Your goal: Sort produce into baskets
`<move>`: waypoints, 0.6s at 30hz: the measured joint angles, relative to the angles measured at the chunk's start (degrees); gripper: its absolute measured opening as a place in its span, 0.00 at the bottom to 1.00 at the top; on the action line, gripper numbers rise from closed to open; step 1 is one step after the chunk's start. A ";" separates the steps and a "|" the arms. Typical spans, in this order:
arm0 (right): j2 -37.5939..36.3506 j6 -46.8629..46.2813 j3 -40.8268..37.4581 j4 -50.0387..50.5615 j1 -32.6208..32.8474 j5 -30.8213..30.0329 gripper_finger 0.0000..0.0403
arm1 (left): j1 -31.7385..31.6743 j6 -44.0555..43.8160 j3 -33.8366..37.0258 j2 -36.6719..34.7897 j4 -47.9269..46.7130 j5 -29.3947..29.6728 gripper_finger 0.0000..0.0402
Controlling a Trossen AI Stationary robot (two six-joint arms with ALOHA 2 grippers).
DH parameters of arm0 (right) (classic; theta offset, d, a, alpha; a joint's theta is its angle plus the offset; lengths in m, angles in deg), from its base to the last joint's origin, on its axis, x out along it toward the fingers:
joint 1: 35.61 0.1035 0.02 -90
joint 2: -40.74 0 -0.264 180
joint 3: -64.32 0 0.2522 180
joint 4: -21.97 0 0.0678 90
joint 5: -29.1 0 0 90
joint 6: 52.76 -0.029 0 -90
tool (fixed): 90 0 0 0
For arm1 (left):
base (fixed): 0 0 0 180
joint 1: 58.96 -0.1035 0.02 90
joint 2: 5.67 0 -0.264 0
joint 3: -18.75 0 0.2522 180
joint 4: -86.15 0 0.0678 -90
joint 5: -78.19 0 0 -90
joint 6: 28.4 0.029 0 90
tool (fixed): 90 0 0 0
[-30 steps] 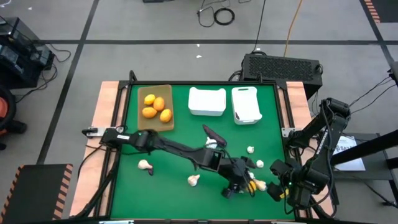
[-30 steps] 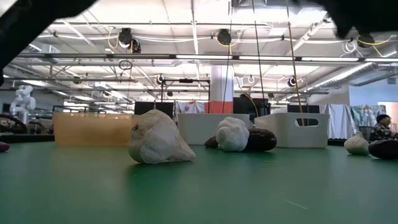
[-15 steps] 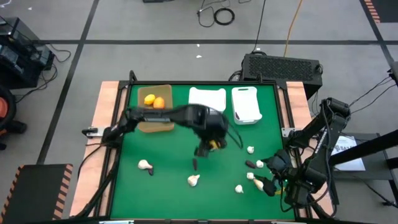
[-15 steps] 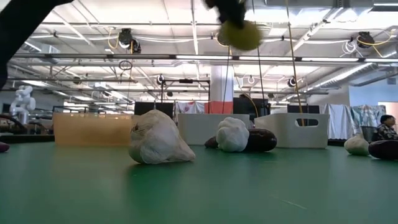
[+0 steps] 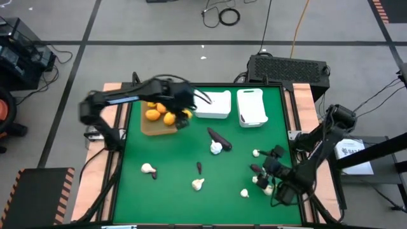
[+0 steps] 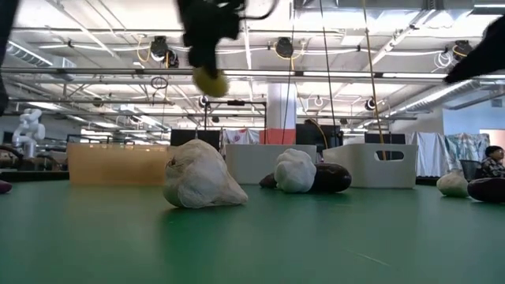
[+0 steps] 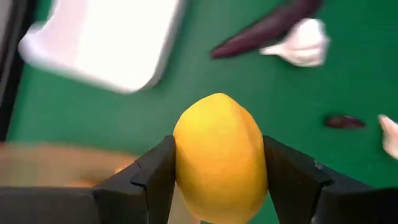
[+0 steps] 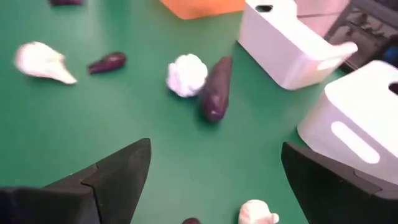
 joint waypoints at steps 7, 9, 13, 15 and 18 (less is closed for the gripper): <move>0.02 2.74 -6.95 -9.47 -2.50 -0.37 0.87 | -8.21 -8.89 22.48 -17.50 7.37 5.33 0.52; 0.02 3.49 -7.29 -10.08 -3.11 -0.38 0.87 | -10.46 -11.82 27.19 -20.90 8.91 7.23 0.52; 0.02 4.58 -7.29 -11.15 -4.09 -0.40 0.87 | -12.36 -16.82 34.83 -25.51 12.26 4.39 0.52; 0.02 6.25 -7.27 -12.29 -4.49 -0.39 0.87 | -11.63 -17.85 37.84 -26.24 12.53 2.54 0.52; 0.02 9.64 -7.27 -14.54 -5.41 -0.39 0.87 | -10.71 -19.49 41.10 -26.30 12.67 2.66 0.52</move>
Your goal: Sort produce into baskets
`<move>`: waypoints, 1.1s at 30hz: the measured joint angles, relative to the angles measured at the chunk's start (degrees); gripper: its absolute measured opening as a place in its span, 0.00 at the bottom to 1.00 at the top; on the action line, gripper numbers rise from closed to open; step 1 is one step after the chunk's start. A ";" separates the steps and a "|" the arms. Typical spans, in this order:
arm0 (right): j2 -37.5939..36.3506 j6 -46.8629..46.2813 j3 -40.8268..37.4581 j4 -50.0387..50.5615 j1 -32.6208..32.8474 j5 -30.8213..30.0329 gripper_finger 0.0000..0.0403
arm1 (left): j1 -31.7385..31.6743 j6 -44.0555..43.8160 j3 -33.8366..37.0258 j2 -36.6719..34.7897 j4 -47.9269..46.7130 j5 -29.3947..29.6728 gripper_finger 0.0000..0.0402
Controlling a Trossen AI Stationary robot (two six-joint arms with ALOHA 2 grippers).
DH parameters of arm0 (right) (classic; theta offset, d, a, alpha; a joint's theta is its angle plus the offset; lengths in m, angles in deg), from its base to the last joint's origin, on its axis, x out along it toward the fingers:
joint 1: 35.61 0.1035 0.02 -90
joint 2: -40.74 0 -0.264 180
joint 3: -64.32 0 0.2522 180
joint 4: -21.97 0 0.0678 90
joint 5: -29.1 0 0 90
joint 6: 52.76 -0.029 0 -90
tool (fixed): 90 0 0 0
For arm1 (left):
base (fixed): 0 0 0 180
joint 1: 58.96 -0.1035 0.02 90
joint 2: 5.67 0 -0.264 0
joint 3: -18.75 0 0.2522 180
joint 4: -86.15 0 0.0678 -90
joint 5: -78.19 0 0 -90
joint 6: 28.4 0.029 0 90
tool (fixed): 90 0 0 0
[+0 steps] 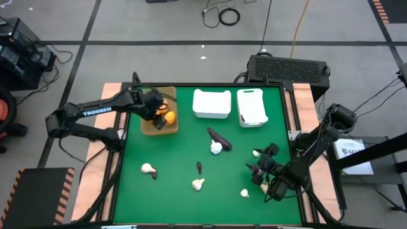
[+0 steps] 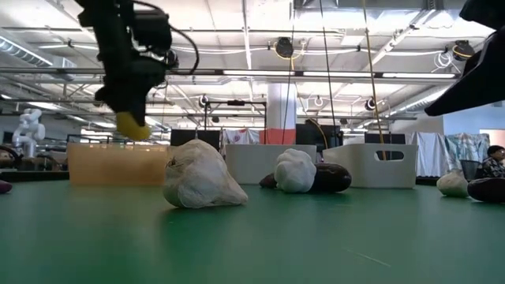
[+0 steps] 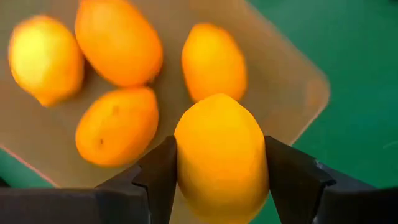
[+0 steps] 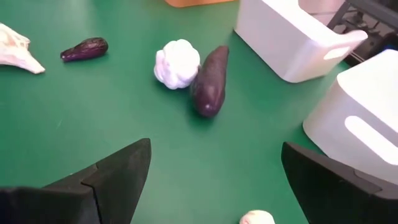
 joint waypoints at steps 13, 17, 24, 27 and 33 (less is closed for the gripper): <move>-3.66 17.03 0.02 -10.73 -7.20 0.29 0.87 | 1.23 1.37 2.79 0.37 3.30 3.24 0.74; -3.97 19.83 0.02 -12.52 -9.82 1.68 0.87 | 1.23 3.00 1.57 0.32 2.67 3.61 0.75; -3.97 28.08 0.02 -21.83 -17.64 6.85 0.87 | 4.76 5.23 0.59 -6.72 13.11 7.62 0.75; -3.97 36.13 0.02 -27.95 -20.90 12.62 0.87 | 8.91 6.49 2.68 -9.44 23.83 7.85 0.75; -4.00 48.08 0.75 -30.28 -26.05 29.03 0.87 | 18.24 10.97 11.36 -10.09 51.31 6.69 0.75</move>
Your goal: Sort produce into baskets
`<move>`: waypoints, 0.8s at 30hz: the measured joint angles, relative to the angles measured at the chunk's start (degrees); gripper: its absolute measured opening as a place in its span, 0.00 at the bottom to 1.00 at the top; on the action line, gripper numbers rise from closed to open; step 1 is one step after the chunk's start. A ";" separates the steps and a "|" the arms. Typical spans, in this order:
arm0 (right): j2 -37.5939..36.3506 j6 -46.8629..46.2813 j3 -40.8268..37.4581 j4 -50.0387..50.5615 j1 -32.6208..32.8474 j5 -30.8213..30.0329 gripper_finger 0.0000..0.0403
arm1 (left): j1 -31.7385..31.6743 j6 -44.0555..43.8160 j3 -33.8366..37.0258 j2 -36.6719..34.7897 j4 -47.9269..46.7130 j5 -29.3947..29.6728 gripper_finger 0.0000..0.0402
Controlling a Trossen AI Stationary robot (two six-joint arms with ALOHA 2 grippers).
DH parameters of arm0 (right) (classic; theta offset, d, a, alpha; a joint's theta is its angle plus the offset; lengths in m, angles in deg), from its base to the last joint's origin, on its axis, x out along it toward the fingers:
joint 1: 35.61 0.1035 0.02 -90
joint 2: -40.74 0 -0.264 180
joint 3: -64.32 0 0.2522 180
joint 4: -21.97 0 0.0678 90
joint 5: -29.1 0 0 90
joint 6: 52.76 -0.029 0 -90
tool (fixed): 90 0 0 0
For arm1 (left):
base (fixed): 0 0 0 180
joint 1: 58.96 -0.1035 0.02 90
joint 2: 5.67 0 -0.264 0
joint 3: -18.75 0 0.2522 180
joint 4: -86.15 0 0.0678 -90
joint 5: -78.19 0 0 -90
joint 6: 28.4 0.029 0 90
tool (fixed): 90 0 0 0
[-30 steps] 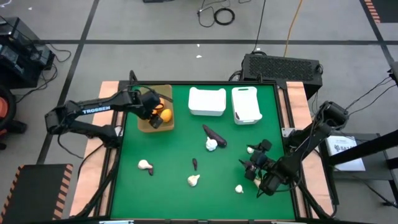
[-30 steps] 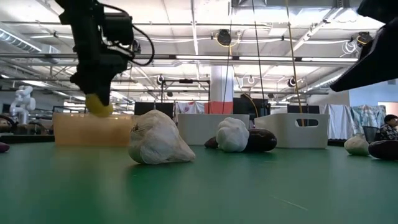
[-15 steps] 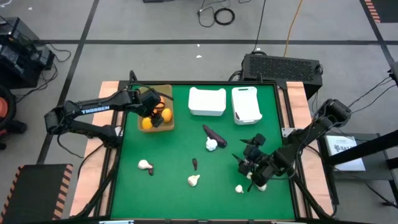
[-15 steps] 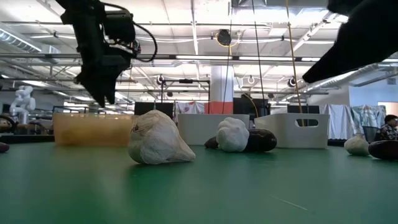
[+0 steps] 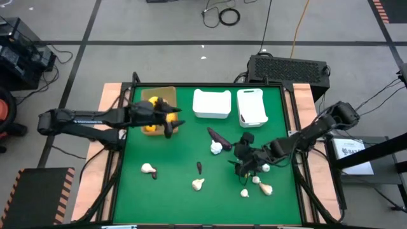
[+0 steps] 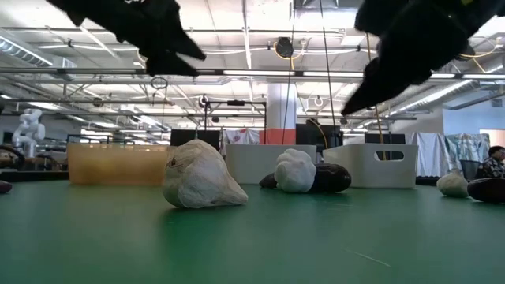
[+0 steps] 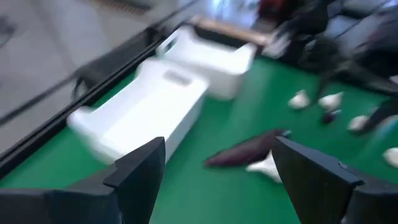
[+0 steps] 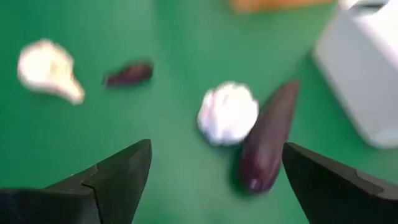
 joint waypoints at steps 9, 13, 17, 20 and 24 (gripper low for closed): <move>-0.11 -16.52 9.71 28.10 -3.47 16.26 0.87 | 6.20 5.88 6.57 4.29 26.79 -0.39 0.75; -0.13 -23.52 11.07 35.55 -3.32 16.36 0.87 | 7.62 9.42 6.66 8.92 32.75 -0.39 0.75; -0.12 -34.70 10.67 43.20 -4.23 14.43 0.87 | 7.90 11.42 6.66 13.21 37.46 -0.45 0.75; -0.11 -41.37 8.47 43.75 -4.89 13.10 0.87 | 7.84 11.38 6.66 14.52 38.43 -0.45 0.75; -0.11 -46.59 4.60 42.47 -4.83 13.28 0.87 | 7.86 11.31 6.66 14.95 38.39 -0.45 0.75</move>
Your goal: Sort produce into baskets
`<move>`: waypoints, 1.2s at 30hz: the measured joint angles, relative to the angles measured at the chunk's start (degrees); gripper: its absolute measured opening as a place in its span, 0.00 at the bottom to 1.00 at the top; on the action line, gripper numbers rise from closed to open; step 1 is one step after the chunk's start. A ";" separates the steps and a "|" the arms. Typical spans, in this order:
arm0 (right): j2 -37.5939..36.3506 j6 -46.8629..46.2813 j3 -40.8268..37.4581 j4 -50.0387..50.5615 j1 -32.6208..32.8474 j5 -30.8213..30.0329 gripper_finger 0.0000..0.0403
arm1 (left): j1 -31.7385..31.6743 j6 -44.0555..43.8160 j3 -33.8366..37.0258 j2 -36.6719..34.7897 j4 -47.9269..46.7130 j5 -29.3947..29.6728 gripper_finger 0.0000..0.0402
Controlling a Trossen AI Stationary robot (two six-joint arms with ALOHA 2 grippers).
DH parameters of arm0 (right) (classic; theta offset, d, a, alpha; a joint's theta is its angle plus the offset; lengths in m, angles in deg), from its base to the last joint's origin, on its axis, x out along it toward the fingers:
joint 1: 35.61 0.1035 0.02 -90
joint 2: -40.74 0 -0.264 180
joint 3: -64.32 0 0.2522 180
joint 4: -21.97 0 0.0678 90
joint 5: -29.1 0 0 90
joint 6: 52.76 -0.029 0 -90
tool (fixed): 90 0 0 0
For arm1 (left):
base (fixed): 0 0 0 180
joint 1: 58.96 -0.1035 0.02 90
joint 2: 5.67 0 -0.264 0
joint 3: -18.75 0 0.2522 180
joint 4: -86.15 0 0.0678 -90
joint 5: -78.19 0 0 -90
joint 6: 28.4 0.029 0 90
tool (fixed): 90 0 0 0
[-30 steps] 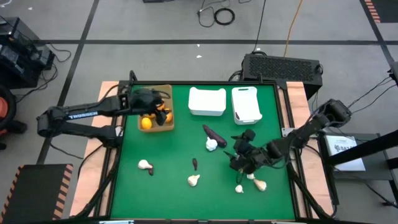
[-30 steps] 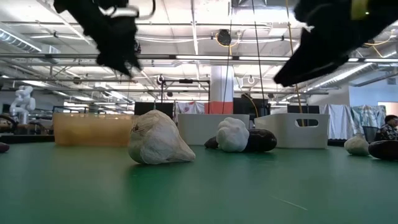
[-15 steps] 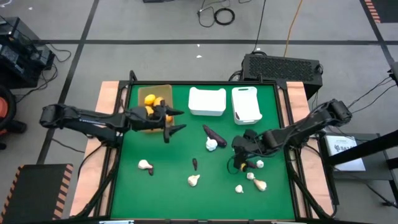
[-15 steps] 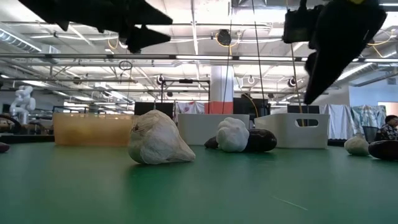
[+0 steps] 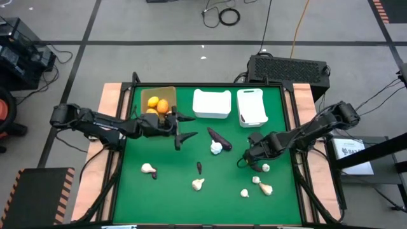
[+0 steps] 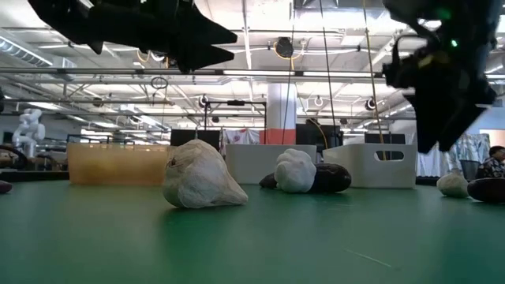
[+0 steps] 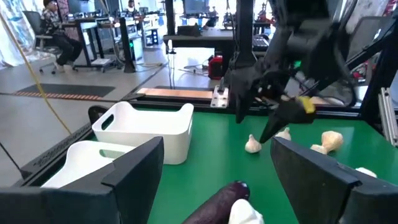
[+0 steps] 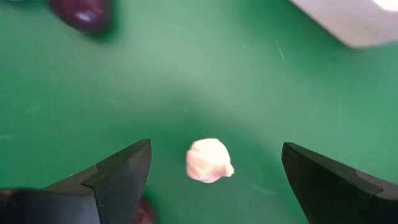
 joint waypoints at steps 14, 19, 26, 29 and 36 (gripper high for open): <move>0.00 -4.35 -9.57 -12.21 0.05 1.27 0.85 | 0.00 -0.07 0.00 -0.01 0.02 -1.71 0.75; 0.00 -5.47 -11.27 -13.69 0.05 1.29 0.74 | 0.00 -0.09 0.00 -0.01 -0.01 -1.71 0.75; 0.00 -5.47 -11.34 -14.05 0.05 1.44 0.55 | 0.00 -0.11 -0.01 -0.01 -0.01 -1.72 0.75; 0.00 -5.46 -11.34 -14.73 0.05 1.51 0.47 | 0.00 -0.12 -0.02 -0.01 -0.01 -1.72 0.75; 0.00 -3.74 -11.33 -17.62 0.05 4.23 0.31 | 0.00 -0.13 -0.02 -0.01 -0.01 -1.73 0.75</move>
